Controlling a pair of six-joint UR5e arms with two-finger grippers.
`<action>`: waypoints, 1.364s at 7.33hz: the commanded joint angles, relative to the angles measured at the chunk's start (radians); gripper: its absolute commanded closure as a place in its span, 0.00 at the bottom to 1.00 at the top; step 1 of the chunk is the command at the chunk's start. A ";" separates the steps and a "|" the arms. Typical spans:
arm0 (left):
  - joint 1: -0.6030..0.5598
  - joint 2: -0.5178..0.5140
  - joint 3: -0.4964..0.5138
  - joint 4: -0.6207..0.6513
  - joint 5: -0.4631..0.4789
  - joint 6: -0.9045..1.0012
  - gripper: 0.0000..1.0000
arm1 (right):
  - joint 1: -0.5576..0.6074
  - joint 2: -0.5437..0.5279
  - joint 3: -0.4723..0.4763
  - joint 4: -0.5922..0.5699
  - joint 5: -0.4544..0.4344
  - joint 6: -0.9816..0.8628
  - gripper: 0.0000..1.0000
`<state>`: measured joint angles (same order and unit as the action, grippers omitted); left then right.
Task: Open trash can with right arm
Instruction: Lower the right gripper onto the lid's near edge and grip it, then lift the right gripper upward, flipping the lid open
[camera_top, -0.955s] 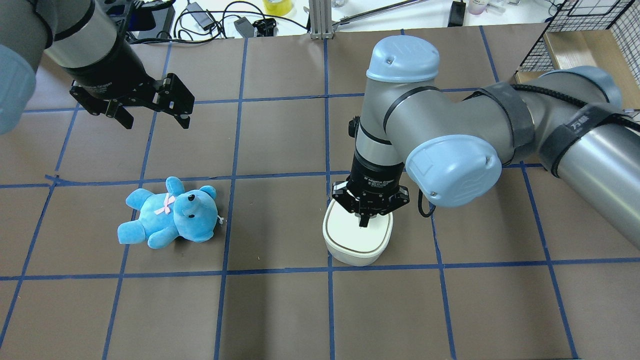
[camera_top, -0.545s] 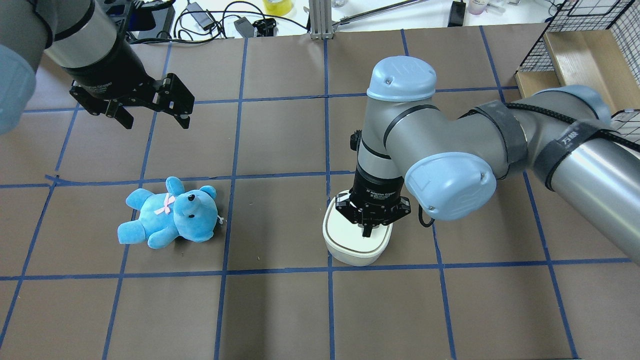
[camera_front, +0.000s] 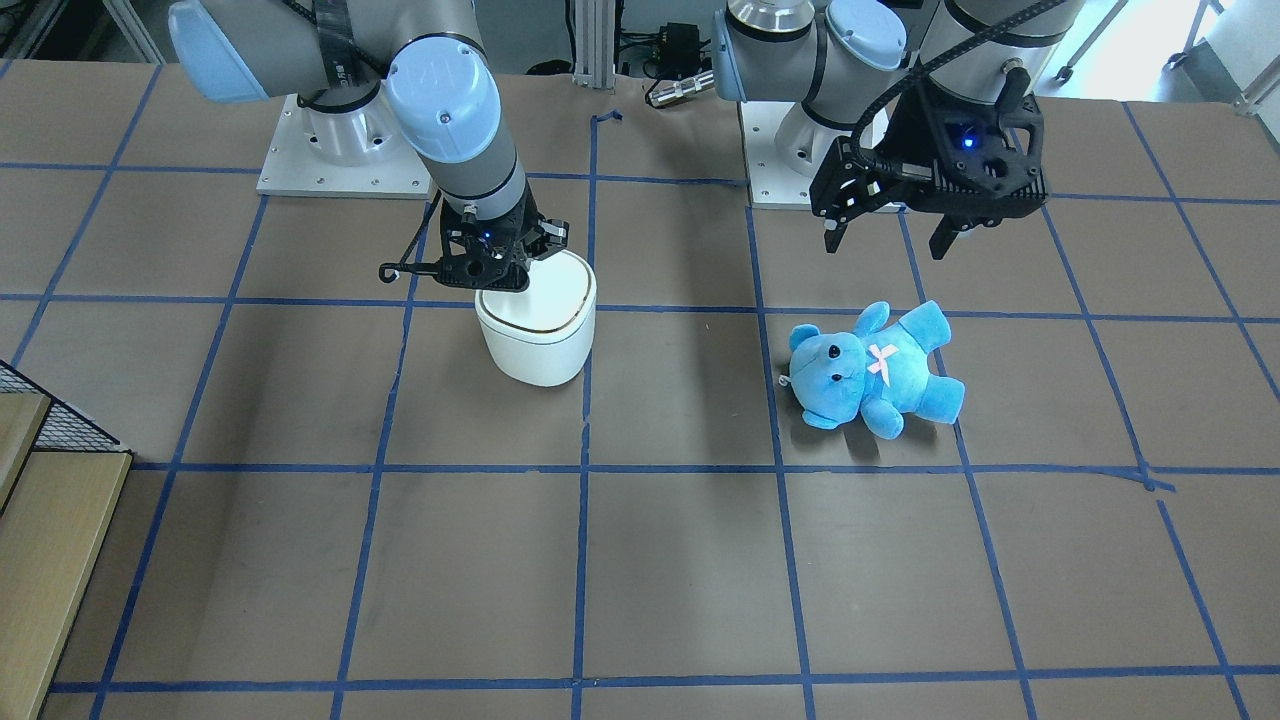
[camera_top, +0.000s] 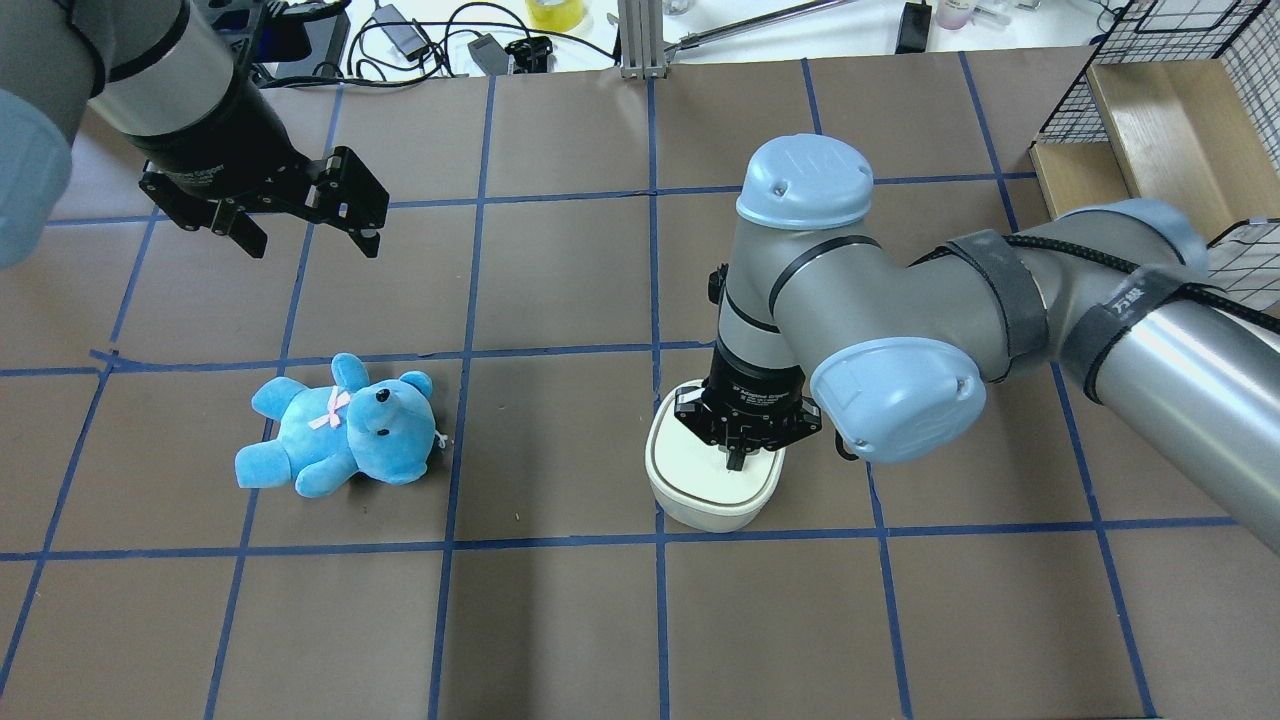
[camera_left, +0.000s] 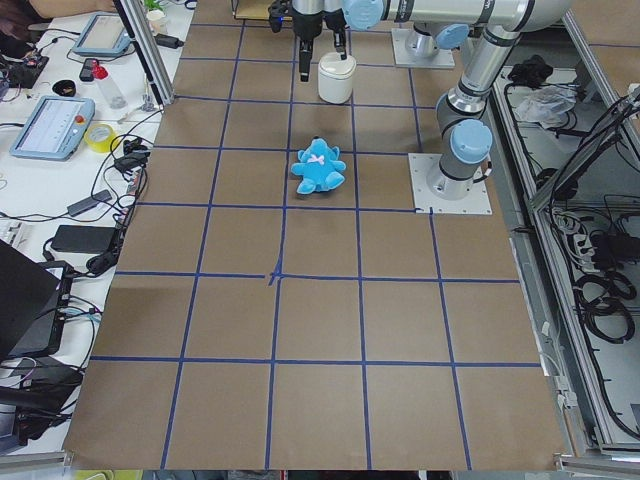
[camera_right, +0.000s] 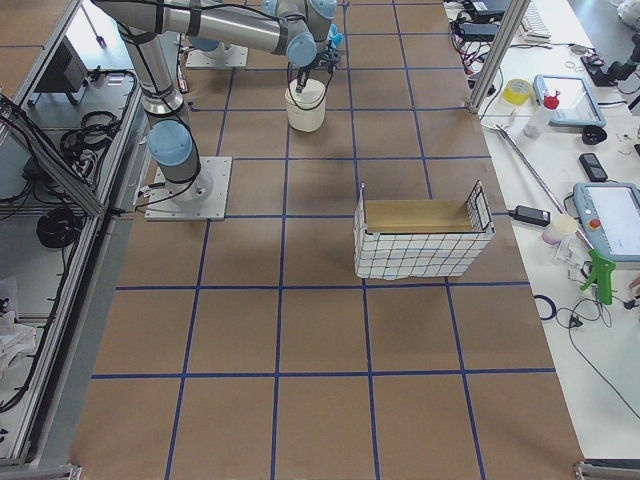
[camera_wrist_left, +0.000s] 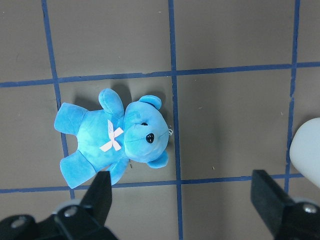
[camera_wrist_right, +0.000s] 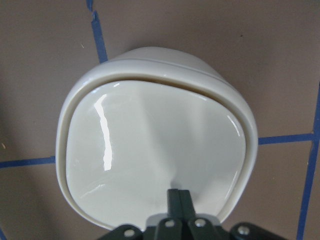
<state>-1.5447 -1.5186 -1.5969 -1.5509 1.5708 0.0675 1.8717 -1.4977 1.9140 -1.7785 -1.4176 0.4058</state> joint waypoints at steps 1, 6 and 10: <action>0.000 0.000 0.000 0.000 0.000 0.000 0.00 | 0.000 0.001 0.026 -0.036 -0.036 0.017 1.00; 0.000 0.000 0.000 0.000 0.000 0.000 0.00 | -0.006 -0.001 0.008 -0.027 -0.035 0.007 1.00; 0.000 0.000 0.000 0.000 0.000 0.000 0.00 | -0.011 -0.001 -0.099 0.100 -0.027 0.005 1.00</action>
<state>-1.5447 -1.5186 -1.5969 -1.5509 1.5708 0.0675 1.8634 -1.4986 1.8368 -1.6959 -1.4460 0.4124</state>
